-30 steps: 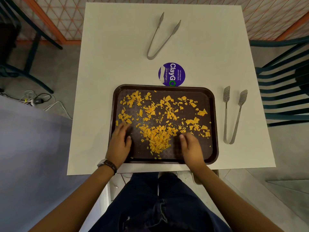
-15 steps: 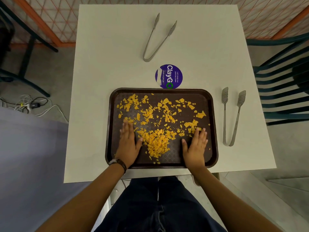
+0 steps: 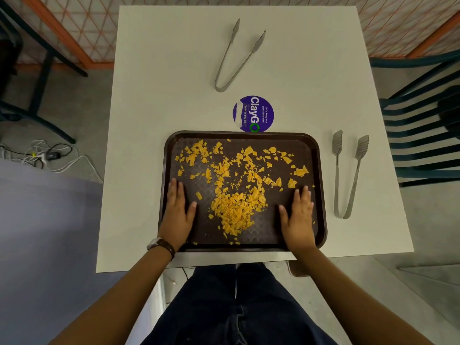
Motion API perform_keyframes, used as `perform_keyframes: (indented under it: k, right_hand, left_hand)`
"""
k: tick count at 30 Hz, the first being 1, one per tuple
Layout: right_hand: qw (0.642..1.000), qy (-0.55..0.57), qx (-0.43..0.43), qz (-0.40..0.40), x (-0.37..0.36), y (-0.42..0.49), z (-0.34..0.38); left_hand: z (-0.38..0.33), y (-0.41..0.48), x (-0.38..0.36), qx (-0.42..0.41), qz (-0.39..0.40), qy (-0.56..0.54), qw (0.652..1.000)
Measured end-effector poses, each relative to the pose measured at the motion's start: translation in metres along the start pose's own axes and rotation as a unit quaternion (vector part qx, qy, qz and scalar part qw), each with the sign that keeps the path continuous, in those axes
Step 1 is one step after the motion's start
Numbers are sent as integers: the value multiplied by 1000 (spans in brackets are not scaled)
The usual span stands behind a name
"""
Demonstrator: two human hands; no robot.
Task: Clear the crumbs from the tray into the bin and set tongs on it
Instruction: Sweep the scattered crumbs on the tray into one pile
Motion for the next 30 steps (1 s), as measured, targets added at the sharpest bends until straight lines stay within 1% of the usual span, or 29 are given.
perform_keyframes:
  k: [2,4,7,10,12,14,16,19,22,24,27,30]
  right_hand:
    - [999,-26,-26,0,-1,-1,-6]
    - [999,-41,-23,15,-8,-4,-2]
    - [996,-29,29,74,-26,-13,17]
    - [984,7,99,148,-44,-24,40]
    - [978,33,117,172,-49,-27,49]
    - [981,55,111,148,-44,-26,51]
    - [988,66,86,107,-33,-22,44]
    - [995,61,50,60,-15,-11,26]
    - [999,45,15,20,2,6,8]
    - [999,40,-15,-3,9,17,0]
    - [999,31,-36,-21,8,28,0]
    - [999,10,-23,-22,-4,29,12]
  left_hand:
    - [3,8,5,1,-5,2,1000]
    - [1,15,7,-9,-4,11,1000]
    - [-3,28,8,-9,-7,20,1000]
    - [-8,42,9,-10,-9,28,1000]
    - [-11,51,9,0,-14,20,1000]
    - [-13,59,8,14,-16,5,1000]
    - [-16,61,4,19,-7,23,1000]
    - [-27,51,-6,-13,10,42,999]
    - [-42,25,-17,-79,62,-3,995]
    - [-49,7,-24,-93,117,-28,988]
    - [-47,-9,-30,-102,150,-42,983]
    - [-37,-14,-29,-103,143,-40,983]
Point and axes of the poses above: each hand's wrist, its own y-axis towards the middle knuckle, its own x-axis out of the back of the hand, z = x × y, the point moved 1 cm from there along y, towards the middle knuckle, and after that the axes turned 13 degrees about y, right-handed, at the moved point
